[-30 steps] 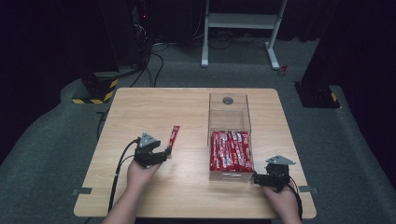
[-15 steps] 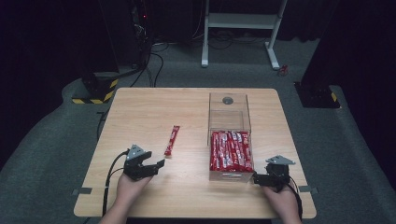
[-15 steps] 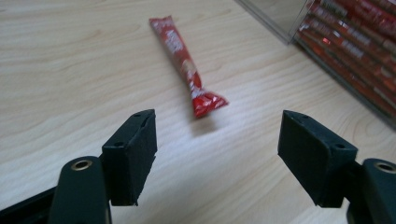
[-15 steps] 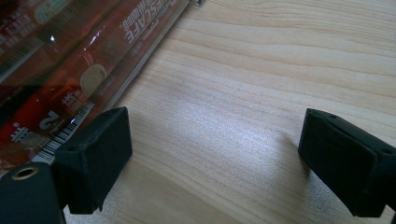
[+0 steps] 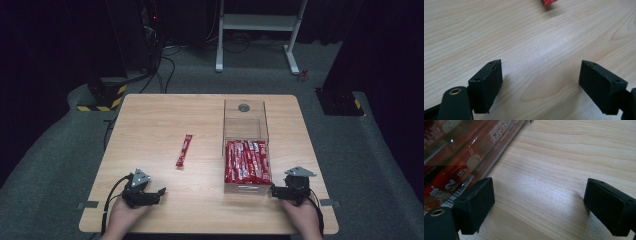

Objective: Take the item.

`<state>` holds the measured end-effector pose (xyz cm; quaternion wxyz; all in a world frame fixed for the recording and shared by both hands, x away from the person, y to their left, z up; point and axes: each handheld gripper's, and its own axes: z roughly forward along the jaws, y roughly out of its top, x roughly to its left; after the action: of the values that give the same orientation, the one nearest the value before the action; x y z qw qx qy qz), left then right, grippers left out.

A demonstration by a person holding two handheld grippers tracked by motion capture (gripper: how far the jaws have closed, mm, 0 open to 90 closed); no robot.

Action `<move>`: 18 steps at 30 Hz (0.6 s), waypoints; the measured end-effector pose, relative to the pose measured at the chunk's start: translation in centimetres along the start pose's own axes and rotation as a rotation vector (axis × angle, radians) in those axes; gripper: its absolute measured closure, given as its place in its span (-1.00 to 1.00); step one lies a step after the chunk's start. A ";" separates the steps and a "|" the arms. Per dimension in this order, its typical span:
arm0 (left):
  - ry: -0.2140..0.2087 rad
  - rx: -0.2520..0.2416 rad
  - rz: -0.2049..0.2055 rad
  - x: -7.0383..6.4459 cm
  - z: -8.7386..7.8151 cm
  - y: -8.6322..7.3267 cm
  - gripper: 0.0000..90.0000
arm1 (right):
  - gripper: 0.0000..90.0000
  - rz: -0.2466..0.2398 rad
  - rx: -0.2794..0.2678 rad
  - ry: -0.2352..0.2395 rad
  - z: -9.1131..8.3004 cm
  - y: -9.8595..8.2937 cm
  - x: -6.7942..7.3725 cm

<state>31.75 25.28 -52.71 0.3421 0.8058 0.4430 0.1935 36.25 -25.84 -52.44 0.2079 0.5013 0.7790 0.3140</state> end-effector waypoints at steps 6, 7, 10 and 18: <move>0.012 -0.010 -0.020 -0.2 0.0 -0.3 -0.71 | -0.76 0.009 -0.003 -0.008 -0.1 -0.1 0.0; 0.020 -0.011 -0.027 -0.2 0.0 -0.3 -0.72 | -0.76 0.015 -0.002 -0.010 -0.1 -0.1 0.1; 0.078 0.005 -0.081 0.1 0.1 -0.3 -0.90 | -0.77 0.022 -0.002 -0.021 -0.1 -0.1 -0.1; 0.103 0.021 -0.107 0.4 0.2 -0.3 -0.99 | -0.80 -0.018 -0.001 0.003 -0.6 -0.6 -0.7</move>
<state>31.91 25.69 -53.04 0.3202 0.7736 0.5042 0.2116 35.70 -26.84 -52.42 0.2099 0.4938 0.7835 0.3135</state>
